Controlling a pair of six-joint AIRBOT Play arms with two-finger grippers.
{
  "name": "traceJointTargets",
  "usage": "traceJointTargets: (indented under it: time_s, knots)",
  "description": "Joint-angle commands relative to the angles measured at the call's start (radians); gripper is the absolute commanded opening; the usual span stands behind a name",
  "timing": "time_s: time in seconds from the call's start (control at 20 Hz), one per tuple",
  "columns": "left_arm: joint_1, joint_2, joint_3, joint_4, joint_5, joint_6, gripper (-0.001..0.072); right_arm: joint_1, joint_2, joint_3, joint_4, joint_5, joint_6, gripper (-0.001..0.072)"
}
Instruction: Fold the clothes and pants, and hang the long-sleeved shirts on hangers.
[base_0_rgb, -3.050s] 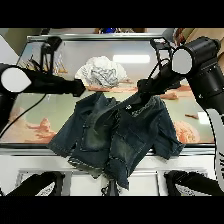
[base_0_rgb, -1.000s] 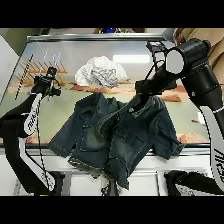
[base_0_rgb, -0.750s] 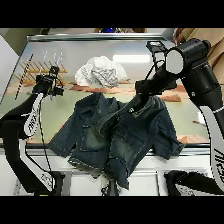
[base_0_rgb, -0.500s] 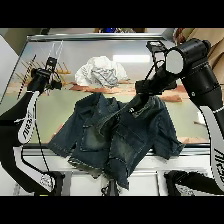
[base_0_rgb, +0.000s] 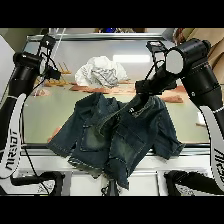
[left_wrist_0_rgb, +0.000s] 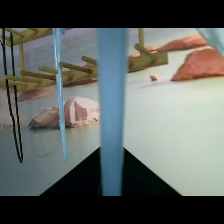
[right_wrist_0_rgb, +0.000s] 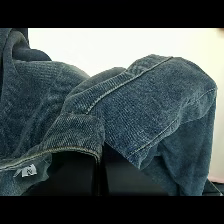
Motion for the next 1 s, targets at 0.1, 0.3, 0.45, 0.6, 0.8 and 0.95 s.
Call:
traceJointTargets:
  time_s: [0.1,0.3,0.45,0.6,0.8,0.95]
  knots:
    - [0.027,0.161,0.001,-0.623,-0.417,0.727,0.0020,0.000,-0.001,0.000,0.000,0.000,0.000,0.0034]
    - [0.171,0.217,0.001,-0.872,-0.609,0.849,0.0021,0.000,-0.001,0.000,0.000,0.000,0.000,0.0034]
    - [0.239,0.240,0.000,-0.859,-0.595,0.860,0.0020,0.000,0.000,0.000,0.000,0.000,0.000,0.0034]
    - [0.284,0.241,-0.023,-0.860,-0.651,1.138,0.0019,0.000,0.000,0.000,0.000,0.000,0.000,0.0034]
    - [0.335,0.242,-0.164,-0.861,-0.658,1.242,0.0019,0.000,-0.001,0.000,0.000,0.000,0.000,0.0034]
    - [0.363,0.273,-0.261,-0.861,-0.661,1.270,0.0019,0.000,0.000,0.000,0.000,0.000,0.000,0.0034]
